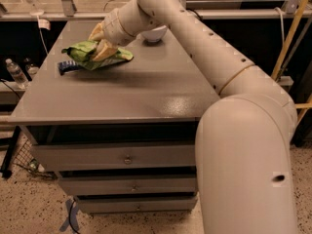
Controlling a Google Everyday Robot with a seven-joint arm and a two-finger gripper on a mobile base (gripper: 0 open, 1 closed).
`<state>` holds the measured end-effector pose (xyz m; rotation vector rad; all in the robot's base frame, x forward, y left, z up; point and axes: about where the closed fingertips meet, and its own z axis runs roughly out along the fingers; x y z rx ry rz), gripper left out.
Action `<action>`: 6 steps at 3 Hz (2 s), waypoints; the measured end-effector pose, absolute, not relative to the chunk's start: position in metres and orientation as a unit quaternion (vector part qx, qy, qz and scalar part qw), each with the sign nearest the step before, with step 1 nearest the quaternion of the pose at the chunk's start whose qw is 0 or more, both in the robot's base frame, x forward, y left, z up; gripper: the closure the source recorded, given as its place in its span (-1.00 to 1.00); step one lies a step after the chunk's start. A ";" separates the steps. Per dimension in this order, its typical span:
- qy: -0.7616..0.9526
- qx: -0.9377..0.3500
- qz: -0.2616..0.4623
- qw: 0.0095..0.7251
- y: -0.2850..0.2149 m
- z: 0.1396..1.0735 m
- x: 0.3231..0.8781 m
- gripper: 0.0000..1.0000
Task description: Move green rice chip bag near rxbar blueberry
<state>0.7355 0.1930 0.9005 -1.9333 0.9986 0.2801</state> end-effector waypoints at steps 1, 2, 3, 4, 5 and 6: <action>0.404 -0.785 0.115 0.455 0.196 0.899 0.734 0.63; 0.403 -0.786 0.119 0.453 0.200 0.895 0.733 0.00; 0.402 -0.787 0.120 0.452 0.202 0.894 0.733 -0.45; 0.401 -0.788 0.123 0.451 0.205 0.891 0.732 -0.92; 0.401 -0.788 0.124 0.450 0.207 0.890 0.731 -1.00; 0.423 -0.790 0.127 0.426 0.189 0.887 0.728 -1.00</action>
Offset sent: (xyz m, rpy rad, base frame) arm -0.0010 0.0026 -0.0016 -0.0008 0.0025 0.0039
